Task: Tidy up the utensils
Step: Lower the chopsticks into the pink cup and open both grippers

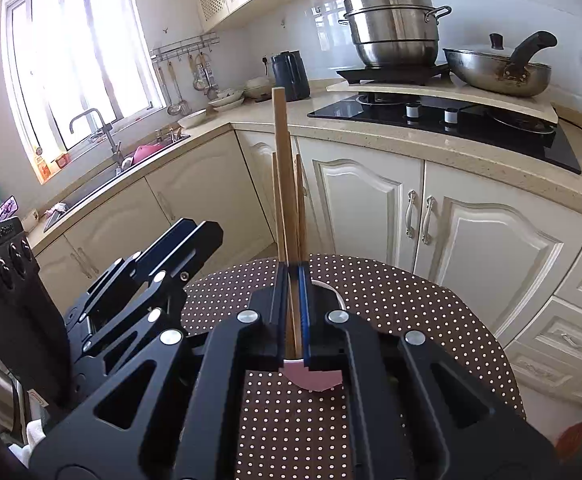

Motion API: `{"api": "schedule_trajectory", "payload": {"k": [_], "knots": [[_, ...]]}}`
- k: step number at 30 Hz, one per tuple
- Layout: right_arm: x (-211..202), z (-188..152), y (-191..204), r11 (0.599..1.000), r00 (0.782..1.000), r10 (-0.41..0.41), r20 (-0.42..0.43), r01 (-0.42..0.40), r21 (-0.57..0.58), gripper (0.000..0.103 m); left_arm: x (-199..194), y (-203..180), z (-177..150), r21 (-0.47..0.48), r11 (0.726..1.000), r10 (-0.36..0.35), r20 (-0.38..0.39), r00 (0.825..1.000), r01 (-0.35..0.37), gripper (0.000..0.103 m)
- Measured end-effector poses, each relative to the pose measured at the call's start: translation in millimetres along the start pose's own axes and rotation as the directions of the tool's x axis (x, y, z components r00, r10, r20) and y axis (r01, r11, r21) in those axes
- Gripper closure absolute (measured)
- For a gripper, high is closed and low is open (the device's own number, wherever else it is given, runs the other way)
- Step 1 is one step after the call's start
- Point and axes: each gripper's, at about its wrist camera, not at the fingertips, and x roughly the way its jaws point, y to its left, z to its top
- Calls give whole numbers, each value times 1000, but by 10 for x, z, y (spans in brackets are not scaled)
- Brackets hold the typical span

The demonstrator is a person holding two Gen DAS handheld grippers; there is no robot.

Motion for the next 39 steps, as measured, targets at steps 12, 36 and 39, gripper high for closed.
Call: {"api": "schedule_trajectory", "payload": {"k": [12,36,39], "knots": [[-30,-111,149,1000,1000,-12,20,12,1,96,-332,142,42,55,994,95,-25,995,-94,49],[-662,-331,742,995,978,-60,199,75,-69,84,-1170,498,37,-16,989,146,-91,985,-148,47],[-786,-377,811,990,967,-94,235,117,-83,74,-1254,478,51,-9,990,139,-87,986,-141,47]]}}
